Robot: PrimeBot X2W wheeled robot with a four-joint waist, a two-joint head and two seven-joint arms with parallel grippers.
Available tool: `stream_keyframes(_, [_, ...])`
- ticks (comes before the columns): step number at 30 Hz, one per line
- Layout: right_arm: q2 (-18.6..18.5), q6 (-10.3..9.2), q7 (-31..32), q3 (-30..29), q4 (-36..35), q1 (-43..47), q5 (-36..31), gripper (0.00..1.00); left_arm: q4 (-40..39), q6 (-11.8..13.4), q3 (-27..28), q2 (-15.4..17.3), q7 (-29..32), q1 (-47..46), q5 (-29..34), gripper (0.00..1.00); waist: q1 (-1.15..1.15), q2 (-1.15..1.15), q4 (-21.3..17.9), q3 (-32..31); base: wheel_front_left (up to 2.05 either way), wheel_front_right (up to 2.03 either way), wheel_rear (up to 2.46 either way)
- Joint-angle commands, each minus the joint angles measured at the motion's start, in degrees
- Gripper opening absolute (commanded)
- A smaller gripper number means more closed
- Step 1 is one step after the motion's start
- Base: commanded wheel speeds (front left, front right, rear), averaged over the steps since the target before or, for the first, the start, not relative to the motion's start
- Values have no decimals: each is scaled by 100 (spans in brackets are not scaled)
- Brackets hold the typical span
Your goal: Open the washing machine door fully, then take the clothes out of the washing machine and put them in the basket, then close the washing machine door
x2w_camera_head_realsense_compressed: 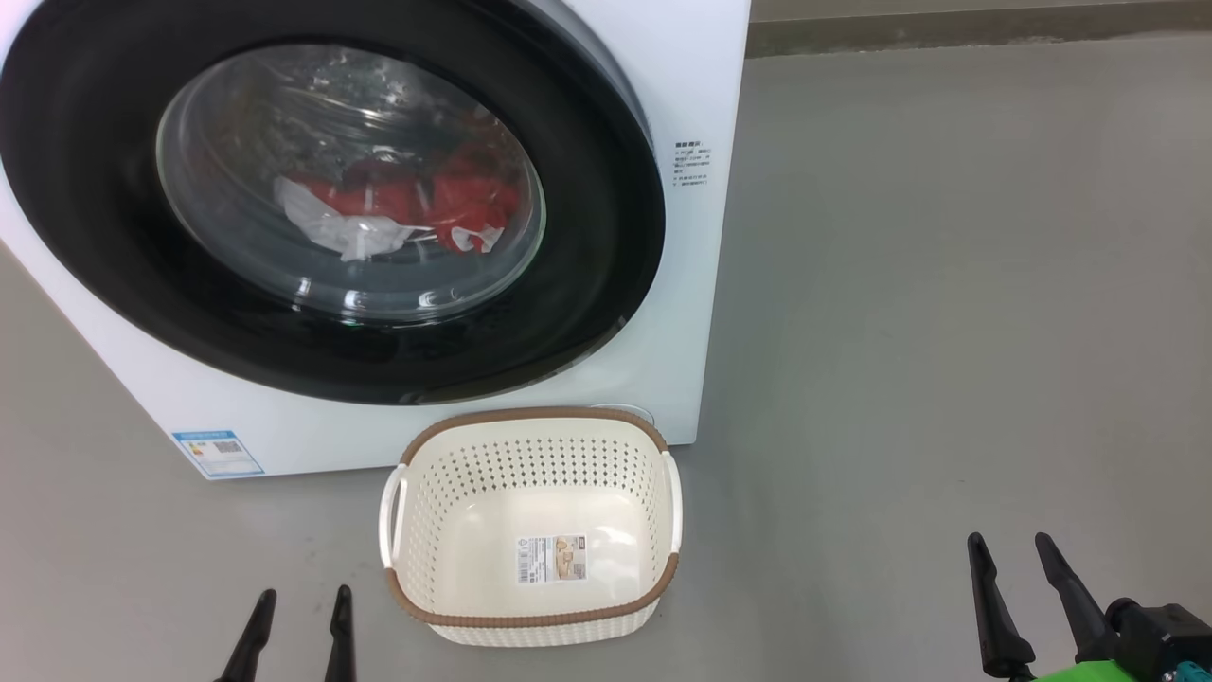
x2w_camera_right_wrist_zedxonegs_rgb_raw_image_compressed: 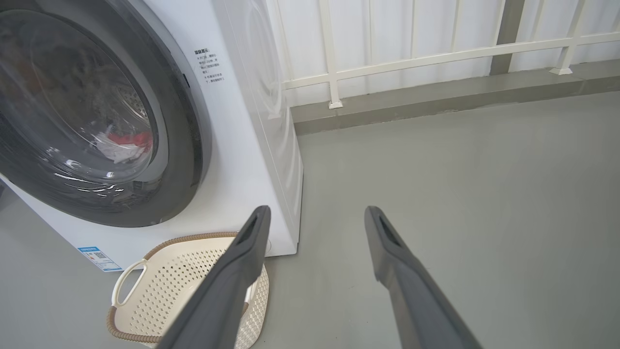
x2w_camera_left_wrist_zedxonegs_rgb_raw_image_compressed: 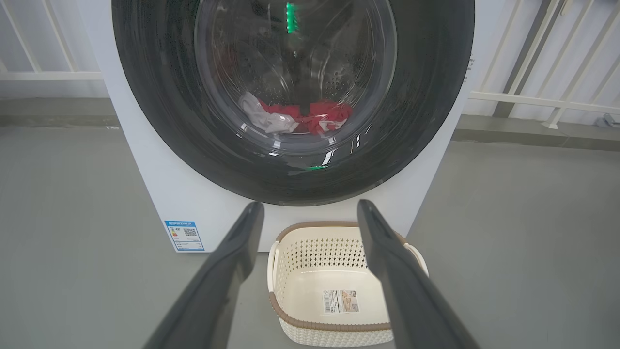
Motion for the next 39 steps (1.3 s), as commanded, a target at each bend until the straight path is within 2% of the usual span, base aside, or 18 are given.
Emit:
stream_keyframes(1, [-93, 2, -84, 115, -120, -16, 33, 100, -109, -57, 224, 60, -70, -43, -31, 100, 0, 0, 0, -6, 0, 0, 0])
stream_keyframes(7, [-92, 2, -84, 151, -134, -17, 121, 100, -118, -72, 220, 60, -70, -46, -49, 100, 0, 0, 10, -10, 0, 0, 0])
stream_keyframes(8, [-92, 2, -84, 161, -134, -29, 147, 47, -120, -73, 216, 60, -70, -49, -58, 100, 0, 0, 18, -8, 0, 0, 0])
stream_keyframes(9, [-92, 2, -84, 183, -144, -52, 170, 16, -124, -73, 209, 60, -70, -56, -75, 100, 0, 0, 28, -3, 0, 0, 0])
stream_keyframes(10, [-92, 2, -84, 213, -160, -85, 204, 0, -128, -73, 196, 60, -70, -63, -92, 100, 0, 0, 41, 5, 0, 0, 0])
stream_keyframes(18, [-91, 2, -84, 418, -292, -733, 909, 0, -185, -46, 48, 60, -70, -217, -209, 100, 0, 0, 186, 233, 0, 0, 0])
stream_keyframes(29, [-153, 2, -84, 748, -170, -2418, 2102, 0, -229, -82, -80, 60, -70, -625, -353, 100, 0, 0, 534, 794, 0, 0, 0])
stream_keyframes(33, [-315, 2, -84, 907, -104, -2907, 2827, 0, -228, -100, -125, 60, -70, -775, -431, 100, 0, 0, 691, 1003, 0, 0, 0])
stream_keyframes(39, [-881, 2, 52, 1417, 45, -3779, 4371, 0, -235, -120, -242, 60, -70, -1032, -569, 100, 0, 0, 959, 1446, 0, 0, 0])
